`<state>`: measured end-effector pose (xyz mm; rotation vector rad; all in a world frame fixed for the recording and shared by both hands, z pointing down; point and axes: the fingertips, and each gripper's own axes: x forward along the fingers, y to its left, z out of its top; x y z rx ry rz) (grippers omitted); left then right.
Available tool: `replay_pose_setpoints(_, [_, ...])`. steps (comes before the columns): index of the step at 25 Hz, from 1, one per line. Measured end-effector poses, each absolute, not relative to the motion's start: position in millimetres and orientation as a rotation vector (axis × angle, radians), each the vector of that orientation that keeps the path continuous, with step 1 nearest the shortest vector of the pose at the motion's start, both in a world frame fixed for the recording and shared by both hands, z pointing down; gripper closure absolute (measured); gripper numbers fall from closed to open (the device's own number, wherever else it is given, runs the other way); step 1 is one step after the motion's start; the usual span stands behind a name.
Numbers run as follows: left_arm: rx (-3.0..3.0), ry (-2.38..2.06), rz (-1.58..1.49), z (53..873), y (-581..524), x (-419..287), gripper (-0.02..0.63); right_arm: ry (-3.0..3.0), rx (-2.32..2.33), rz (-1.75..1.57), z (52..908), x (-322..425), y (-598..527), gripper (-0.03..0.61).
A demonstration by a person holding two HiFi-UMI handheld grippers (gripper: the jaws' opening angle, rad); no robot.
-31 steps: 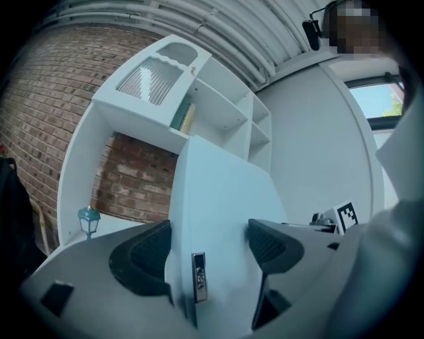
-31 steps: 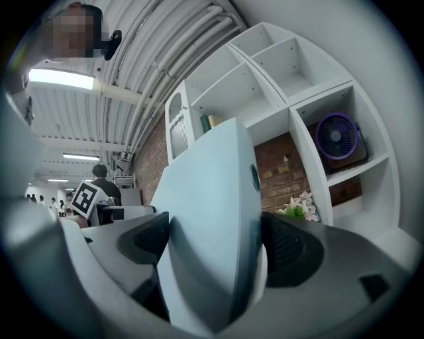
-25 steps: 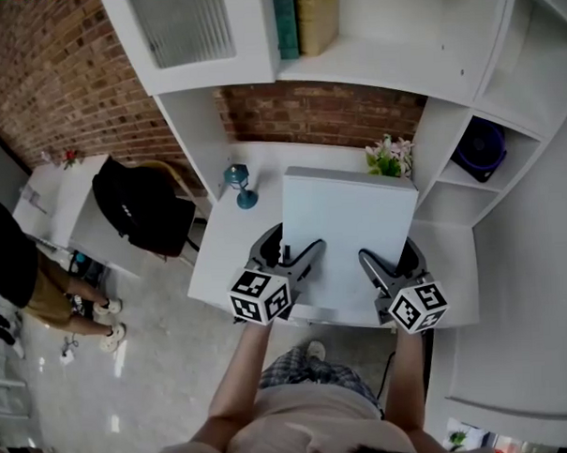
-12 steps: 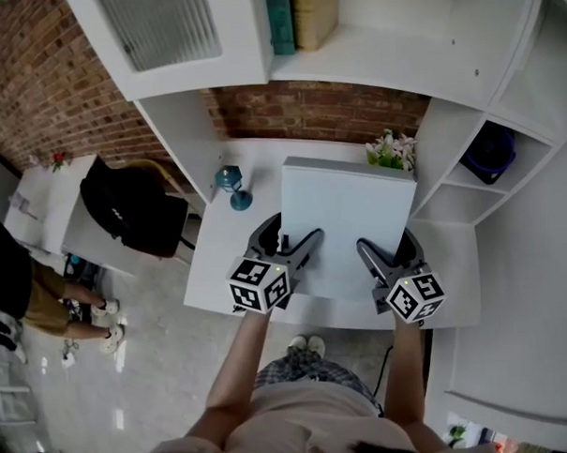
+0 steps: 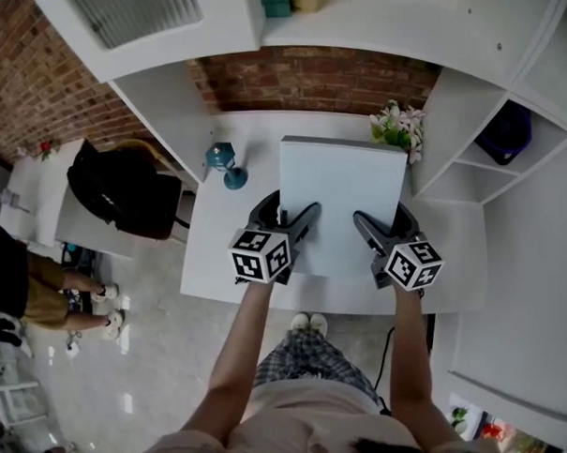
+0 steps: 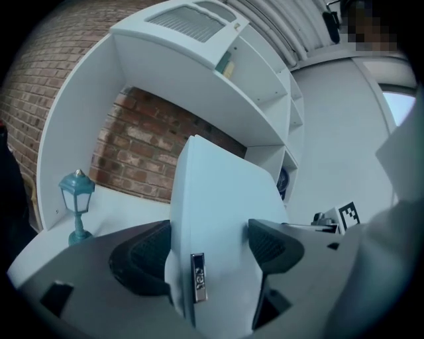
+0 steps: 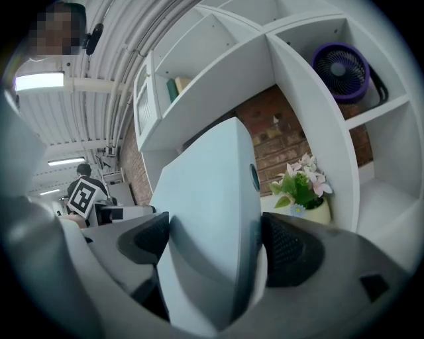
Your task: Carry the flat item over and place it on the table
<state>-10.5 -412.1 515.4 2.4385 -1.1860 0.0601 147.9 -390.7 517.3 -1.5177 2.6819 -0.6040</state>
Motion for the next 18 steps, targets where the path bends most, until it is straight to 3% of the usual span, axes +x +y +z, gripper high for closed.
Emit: replay_pose_setpoints(18, [2.264, -1.214, 0.118, 593, -440, -23, 0.259, 2.661, -1.514, -0.880, 596, 137, -424, 0.138])
